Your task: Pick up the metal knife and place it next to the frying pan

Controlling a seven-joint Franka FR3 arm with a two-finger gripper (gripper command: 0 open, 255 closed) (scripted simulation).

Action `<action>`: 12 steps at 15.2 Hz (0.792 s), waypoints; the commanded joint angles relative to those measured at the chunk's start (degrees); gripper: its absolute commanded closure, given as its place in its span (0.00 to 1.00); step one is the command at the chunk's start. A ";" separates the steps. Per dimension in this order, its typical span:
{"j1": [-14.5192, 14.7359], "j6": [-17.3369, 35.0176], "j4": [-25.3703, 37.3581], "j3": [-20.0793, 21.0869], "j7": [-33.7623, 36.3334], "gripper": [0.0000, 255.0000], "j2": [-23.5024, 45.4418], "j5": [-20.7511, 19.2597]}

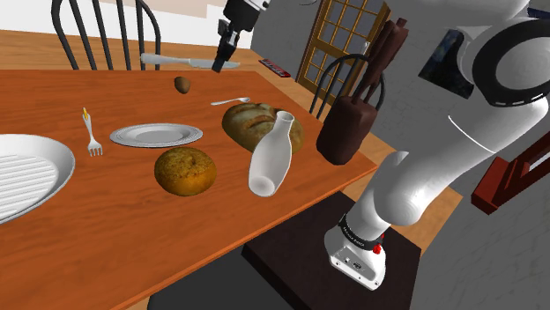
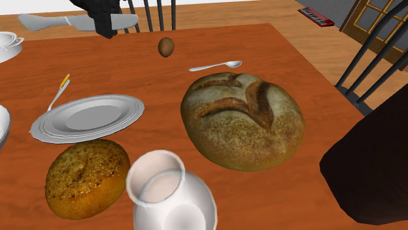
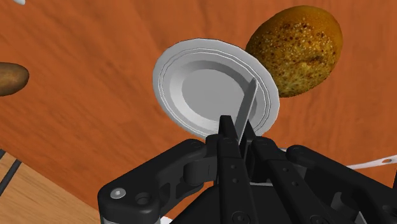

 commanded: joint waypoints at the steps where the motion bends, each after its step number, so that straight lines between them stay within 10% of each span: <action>1: 1.01 0.79 -0.87 1.64 2.63 1.00 -0.69 -0.20; 12: 6.40 4.03 -2.93 11.71 18.19 1.00 -2.57 -1.71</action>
